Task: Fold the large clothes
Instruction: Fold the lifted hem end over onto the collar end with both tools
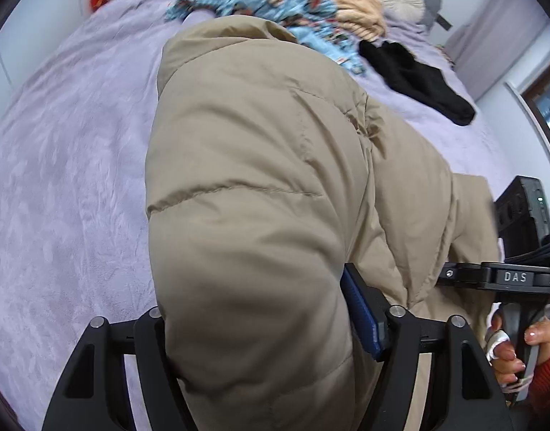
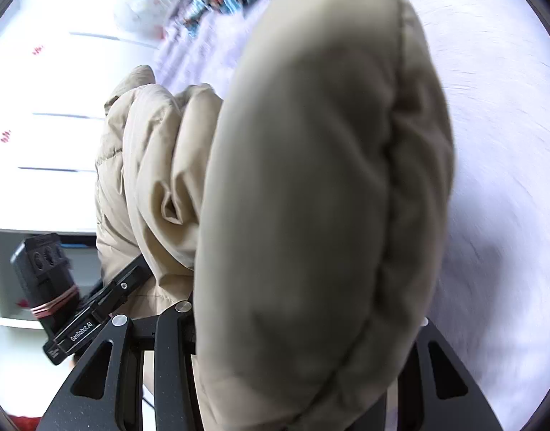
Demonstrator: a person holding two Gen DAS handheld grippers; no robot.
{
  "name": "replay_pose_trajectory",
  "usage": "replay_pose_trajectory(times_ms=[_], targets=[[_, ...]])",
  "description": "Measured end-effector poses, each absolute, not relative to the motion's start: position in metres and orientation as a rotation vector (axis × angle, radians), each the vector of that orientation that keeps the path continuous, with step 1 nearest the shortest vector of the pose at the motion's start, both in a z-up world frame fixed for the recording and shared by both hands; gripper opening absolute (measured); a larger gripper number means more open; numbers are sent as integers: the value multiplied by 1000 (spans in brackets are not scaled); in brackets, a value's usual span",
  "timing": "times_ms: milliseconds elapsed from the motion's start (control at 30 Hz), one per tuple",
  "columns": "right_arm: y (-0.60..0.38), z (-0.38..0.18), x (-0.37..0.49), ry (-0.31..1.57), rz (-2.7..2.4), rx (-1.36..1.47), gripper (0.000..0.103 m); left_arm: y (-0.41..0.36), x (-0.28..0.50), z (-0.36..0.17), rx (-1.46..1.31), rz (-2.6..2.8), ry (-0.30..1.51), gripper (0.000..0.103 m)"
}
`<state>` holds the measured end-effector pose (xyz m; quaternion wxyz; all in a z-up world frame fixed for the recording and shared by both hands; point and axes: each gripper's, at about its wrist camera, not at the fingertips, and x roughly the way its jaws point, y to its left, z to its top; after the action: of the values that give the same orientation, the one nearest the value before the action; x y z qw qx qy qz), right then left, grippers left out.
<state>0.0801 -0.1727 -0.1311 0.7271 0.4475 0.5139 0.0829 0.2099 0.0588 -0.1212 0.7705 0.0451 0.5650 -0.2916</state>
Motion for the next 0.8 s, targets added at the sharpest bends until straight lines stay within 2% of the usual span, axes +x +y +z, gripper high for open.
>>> replay_pose_trajectory(times_ms=[67,200,300,367,467,600,633,667,700,733,800], targets=[[-162,-133,107,1159,136,968,53,69,217,-138,45,-621,1249,82],[-179,-125,90,1184,63,946,55,80,215,-147,18,-631,1243,84],[-190,-88,61,1138,-107,844,55,84,212,-148,16,-636,1240,84],[-194,-50,48,1038,-198,755,55,84,210,-147,13,-638,1240,85],[-177,-17,50,960,-97,721,55,83,206,-145,17,-630,1241,86],[-144,-37,86,1018,-11,735,55,86,205,-113,43,-552,1204,86],[-150,-45,73,1026,-26,767,53,91,208,-100,32,-543,1151,86],[-157,-50,54,1030,-38,828,45,96,211,-88,23,-534,1102,86],[-159,-69,84,1024,-42,897,11,101,217,-78,18,-520,1060,86],[-159,-75,89,1030,-51,949,6,102,225,-72,16,-503,1028,86],[-162,-85,110,1054,-117,934,6,94,246,-75,39,-484,1038,86]])
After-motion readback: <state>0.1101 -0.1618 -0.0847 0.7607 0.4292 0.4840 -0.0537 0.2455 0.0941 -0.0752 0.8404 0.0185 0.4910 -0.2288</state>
